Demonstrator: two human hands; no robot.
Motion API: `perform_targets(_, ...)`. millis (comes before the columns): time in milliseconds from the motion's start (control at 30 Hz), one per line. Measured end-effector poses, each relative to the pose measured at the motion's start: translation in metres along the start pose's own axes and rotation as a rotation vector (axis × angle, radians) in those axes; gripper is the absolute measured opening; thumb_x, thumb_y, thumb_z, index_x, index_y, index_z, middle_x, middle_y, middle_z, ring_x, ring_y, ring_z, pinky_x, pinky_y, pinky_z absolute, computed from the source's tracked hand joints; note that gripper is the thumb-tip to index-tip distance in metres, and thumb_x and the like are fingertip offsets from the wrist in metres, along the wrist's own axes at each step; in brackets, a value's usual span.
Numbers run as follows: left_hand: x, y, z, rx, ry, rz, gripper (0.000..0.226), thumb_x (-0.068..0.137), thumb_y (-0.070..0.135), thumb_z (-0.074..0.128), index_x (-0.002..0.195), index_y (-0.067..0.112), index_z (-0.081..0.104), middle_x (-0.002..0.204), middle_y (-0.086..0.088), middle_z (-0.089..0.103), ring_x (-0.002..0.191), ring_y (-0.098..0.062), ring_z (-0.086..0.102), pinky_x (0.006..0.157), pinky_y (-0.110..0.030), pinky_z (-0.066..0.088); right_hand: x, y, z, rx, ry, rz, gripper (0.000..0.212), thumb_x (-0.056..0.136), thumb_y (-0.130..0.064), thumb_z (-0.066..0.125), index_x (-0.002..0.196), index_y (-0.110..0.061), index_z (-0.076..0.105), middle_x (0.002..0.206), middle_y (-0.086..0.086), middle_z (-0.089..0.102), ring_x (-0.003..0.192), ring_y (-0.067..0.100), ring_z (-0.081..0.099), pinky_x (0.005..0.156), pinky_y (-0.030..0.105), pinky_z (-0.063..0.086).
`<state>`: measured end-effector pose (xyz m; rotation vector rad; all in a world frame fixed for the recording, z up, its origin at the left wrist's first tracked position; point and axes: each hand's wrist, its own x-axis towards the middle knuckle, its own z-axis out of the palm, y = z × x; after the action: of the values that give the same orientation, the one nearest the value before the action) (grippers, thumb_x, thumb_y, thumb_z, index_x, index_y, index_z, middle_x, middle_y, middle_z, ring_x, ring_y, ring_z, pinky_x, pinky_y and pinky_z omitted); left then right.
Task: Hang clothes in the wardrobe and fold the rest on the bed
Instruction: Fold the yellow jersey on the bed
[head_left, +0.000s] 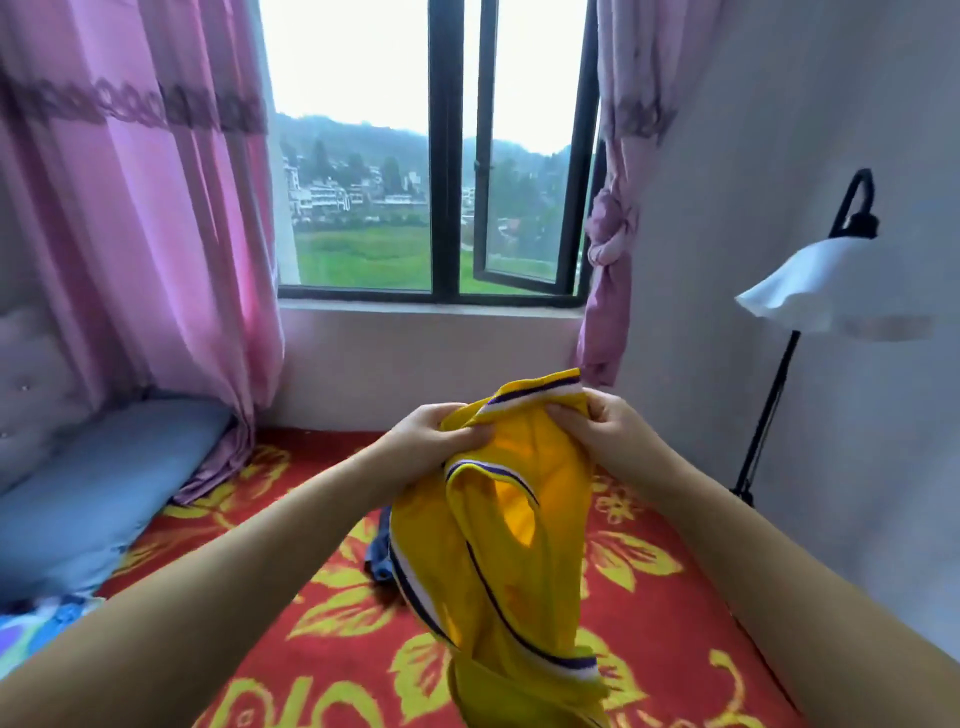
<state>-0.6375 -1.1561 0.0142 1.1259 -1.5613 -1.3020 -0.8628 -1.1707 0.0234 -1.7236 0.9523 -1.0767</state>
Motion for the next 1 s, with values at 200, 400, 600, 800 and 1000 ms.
perform_targets(200, -0.008, 0.054, 0.011, 0.088, 0.038, 0.053, 0.020, 0.089, 0.029, 0.065, 0.104, 0.017, 0.068, 0.085, -0.004, 0.074, 0.073, -0.017, 0.070, 0.065, -0.030, 0.057, 0.002, -0.049, 0.005, -0.261, 0.078, 0.249, 0.041, 0.096, -0.044, 0.048, 0.116, -0.008, 0.055, 0.109, 0.014, 0.064, 0.093, 0.022, 0.067, 0.073, 0.040, 0.059)
perform_targets(400, -0.008, 0.075, 0.024, -0.119, -0.021, 0.039, 0.039, 0.089, 0.043, 0.058, 0.093, 0.007, 0.072, 0.079, -0.011, 0.072, 0.069, -0.019, 0.069, 0.059, -0.026, 0.056, -0.015, -0.082, 0.033, -0.023, -0.238, 0.257, 0.034, 0.088, -0.049, 0.059, 0.105, -0.020, 0.062, 0.096, 0.005, 0.073, 0.087, 0.021, 0.072, 0.074, 0.035, 0.060)
perform_targets(600, -0.012, 0.093, -0.004, 0.027, -0.094, 0.044, 0.037, 0.072, 0.032, 0.079, 0.099, 0.008, 0.071, 0.091, -0.013, 0.072, 0.078, -0.022, 0.069, 0.068, -0.031, 0.057, -0.006, -0.085, 0.014, -0.012, -0.130, 0.175, 0.019, 0.093, -0.026, 0.061, 0.096, -0.008, 0.068, 0.082, 0.010, 0.069, 0.075, 0.022, 0.067, 0.075, 0.039, 0.057)
perform_targets(800, -0.019, 0.105, -0.073, 0.250, 0.120, -0.020, 0.040, 0.066, 0.030, 0.080, 0.097, 0.007, 0.070, 0.080, -0.008, 0.072, 0.066, -0.019, 0.069, 0.060, -0.030, 0.059, 0.004, -0.076, -0.032, 0.110, 0.234, 0.249, 0.018, 0.095, -0.025, 0.055, 0.088, -0.008, 0.061, 0.070, 0.008, 0.059, 0.057, 0.017, 0.059, 0.052, 0.025, 0.049)
perform_targets(1000, -0.022, 0.105, -0.090, 0.449, 0.301, 0.124, 0.036, 0.077, 0.044, 0.073, 0.065, 0.011, 0.065, 0.049, 0.006, 0.060, 0.044, -0.003, 0.058, 0.045, -0.014, 0.047, -0.001, -0.089, -0.051, -0.421, -0.265, 0.142, 0.029, 0.084, -0.031, 0.072, 0.096, -0.008, 0.059, 0.084, 0.011, 0.062, 0.076, 0.022, 0.061, 0.067, 0.024, 0.051)
